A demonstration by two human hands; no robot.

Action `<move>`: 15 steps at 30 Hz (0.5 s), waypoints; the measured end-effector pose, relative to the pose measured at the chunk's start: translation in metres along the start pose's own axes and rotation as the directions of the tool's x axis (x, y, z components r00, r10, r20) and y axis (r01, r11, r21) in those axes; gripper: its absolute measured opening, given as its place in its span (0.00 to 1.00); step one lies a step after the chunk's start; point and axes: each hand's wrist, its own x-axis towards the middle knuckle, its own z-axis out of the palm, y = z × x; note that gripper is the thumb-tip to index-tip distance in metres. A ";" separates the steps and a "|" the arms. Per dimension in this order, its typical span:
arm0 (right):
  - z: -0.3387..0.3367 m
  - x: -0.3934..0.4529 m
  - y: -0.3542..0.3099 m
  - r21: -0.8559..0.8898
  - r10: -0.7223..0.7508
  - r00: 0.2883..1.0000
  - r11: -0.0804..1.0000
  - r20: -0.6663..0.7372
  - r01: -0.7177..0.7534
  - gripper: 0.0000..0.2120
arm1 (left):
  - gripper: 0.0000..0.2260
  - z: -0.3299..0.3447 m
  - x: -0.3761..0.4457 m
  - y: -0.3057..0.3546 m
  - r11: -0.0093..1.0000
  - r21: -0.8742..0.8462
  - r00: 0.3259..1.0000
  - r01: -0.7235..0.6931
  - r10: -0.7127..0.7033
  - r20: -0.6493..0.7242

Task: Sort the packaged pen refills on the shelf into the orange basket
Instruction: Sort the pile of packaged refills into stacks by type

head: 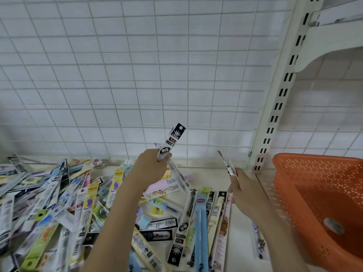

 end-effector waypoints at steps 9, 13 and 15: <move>0.024 -0.001 -0.031 -0.050 -0.098 0.989 0.993 0.115 0.104 0.14 | 0.02 -0.027 -0.031 -0.029 0.998 -0.048 0.990 0.038 -0.044 -0.134; 0.033 0.002 -0.039 -0.053 -0.105 0.982 0.992 0.158 0.114 0.14 | 0.08 -0.033 -0.040 -0.039 0.997 -0.069 0.985 0.018 -0.029 -0.168; 0.034 0.003 -0.038 -0.096 -0.070 0.981 0.991 0.182 0.088 0.13 | 0.20 -0.035 -0.046 -0.039 0.994 -0.102 0.981 0.037 -0.056 -0.188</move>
